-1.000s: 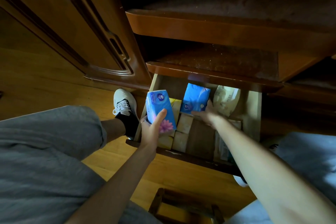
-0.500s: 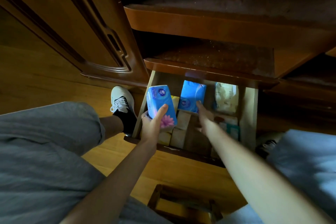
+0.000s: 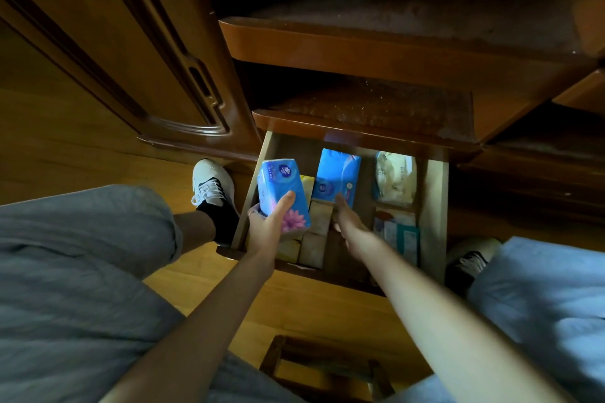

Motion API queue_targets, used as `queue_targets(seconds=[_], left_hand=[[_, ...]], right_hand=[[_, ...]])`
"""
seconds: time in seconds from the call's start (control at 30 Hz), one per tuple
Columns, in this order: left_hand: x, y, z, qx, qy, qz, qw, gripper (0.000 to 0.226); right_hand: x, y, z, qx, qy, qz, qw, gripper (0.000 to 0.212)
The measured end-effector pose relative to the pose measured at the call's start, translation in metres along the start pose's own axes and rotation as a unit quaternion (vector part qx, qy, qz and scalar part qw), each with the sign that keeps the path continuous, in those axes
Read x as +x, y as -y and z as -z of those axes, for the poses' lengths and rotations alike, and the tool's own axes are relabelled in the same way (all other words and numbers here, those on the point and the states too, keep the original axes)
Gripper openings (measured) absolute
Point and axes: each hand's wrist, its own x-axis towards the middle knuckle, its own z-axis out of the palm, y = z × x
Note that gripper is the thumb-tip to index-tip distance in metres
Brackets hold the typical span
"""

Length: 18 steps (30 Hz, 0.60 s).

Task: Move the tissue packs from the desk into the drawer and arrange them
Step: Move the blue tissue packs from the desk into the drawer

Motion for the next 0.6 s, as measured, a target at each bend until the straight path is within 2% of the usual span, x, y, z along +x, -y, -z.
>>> queue_targets(seconds=[0.17,0.23,0.33,0.37,0.47,0.53,0.6], left_hand=[[-0.001,0.001,-0.002,-0.001,0.017,-0.006,1.000,0.060],[0.002,0.002,-0.001,0.002,0.022,-0.005,1.000,0.059],[0.003,0.003,0.000,0.016,0.047,0.017,0.999,0.063],[0.001,0.003,-0.001,0.008,0.063,0.026,0.998,0.064],[-0.005,0.002,-0.006,-0.028,0.122,0.047,0.991,0.062],[-0.006,0.000,-0.008,-0.006,0.096,0.031,0.995,0.048],[-0.004,-0.001,-0.005,0.076,0.029,-0.023,0.996,0.036]], right_hand=[[-0.009,-0.002,0.004,-0.048,-0.006,-0.006,0.999,0.076],[-0.014,-0.004,0.005,-0.073,-0.042,0.005,0.996,0.067],[-0.019,0.000,0.008,-0.059,-0.134,0.079,0.986,0.047],[-0.021,0.004,0.010,-0.035,-0.112,0.102,0.988,0.042],[-0.038,0.016,0.012,0.044,0.097,0.107,0.988,0.039],[-0.044,0.016,0.017,0.098,0.191,0.084,0.973,0.047],[-0.046,0.014,0.021,0.103,0.214,0.079,0.968,0.051]])
